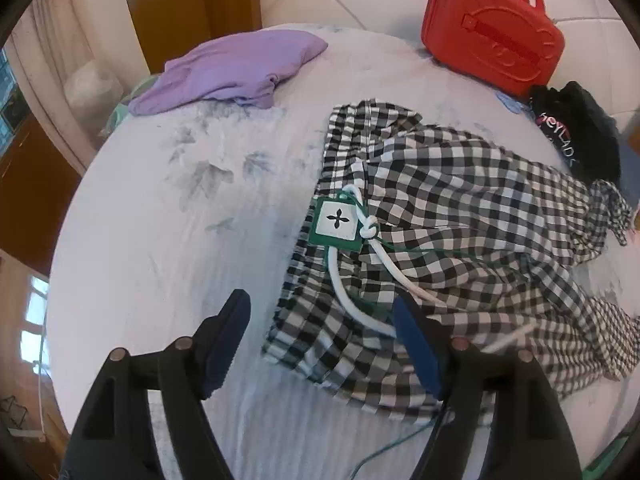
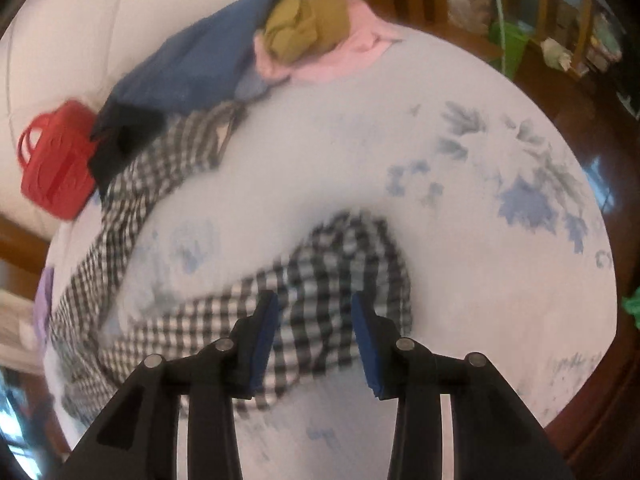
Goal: Fold clothes
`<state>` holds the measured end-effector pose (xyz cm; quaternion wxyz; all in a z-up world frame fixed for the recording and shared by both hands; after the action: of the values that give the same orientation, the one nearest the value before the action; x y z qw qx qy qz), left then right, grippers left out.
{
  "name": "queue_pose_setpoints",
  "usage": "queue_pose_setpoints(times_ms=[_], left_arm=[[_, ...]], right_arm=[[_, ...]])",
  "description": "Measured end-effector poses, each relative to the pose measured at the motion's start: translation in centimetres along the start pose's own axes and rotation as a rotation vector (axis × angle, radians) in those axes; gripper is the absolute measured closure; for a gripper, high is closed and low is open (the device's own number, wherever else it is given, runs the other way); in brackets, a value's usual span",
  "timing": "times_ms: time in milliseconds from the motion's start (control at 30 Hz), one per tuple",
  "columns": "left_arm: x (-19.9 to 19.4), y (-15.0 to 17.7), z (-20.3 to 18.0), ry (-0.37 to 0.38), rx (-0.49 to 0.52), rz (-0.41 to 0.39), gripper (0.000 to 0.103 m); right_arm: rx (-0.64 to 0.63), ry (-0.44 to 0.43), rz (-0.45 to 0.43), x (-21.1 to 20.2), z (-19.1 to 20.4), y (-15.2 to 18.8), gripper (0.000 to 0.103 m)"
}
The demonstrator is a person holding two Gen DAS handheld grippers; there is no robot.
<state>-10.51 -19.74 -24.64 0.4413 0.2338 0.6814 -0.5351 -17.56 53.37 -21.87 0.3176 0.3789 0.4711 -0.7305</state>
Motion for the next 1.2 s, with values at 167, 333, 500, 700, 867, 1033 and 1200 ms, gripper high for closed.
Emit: queue_pose_setpoints(times_ms=[167, 333, 500, 700, 867, 1033, 1200], left_arm=[[2.8, 0.6, -1.4, -0.019, 0.037, 0.042, 0.029], [4.7, 2.0, -1.0, -0.045, 0.027, 0.080, 0.028], [5.1, 2.4, -0.8, -0.031, 0.015, 0.068, 0.028], [5.1, 2.5, -0.7, -0.038, 0.008, 0.045, 0.025], [4.5, 3.0, -1.3, -0.060, -0.014, 0.021, 0.042], [3.1, 2.9, -2.7, -0.072, 0.079, 0.017, 0.082], [-0.6, 0.2, -2.3, -0.007, 0.060, -0.054, 0.082]], right_arm=[[0.029, 0.032, 0.017, 0.4, -1.6, 2.8, 0.062], [0.141, 0.042, -0.012, 0.4, -4.8, 2.6, 0.062], [0.109, 0.088, 0.020, 2.3, -5.7, 2.7, 0.062], [0.132, 0.104, 0.031, 4.9, -5.8, 2.8, 0.061], [0.145, 0.133, 0.019, 5.0, -6.0, 2.6, 0.075], [0.231, 0.035, -0.045, 1.5, -5.6, 2.0, 0.081], [0.322, -0.108, -0.180, -6.1, -5.1, -1.6, 0.081]])
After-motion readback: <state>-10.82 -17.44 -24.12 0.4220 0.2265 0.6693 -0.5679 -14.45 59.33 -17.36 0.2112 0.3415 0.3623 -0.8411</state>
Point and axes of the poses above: each gripper's, at about its wrist camera, not at the fingertips, and x roughly the way its jaws point, z to its left, y to its underside, the point moved 9 cm from there along x, roughly the way its jaws point, and after that the axes turned 6 degrees about -z, right-handed, at the moved point
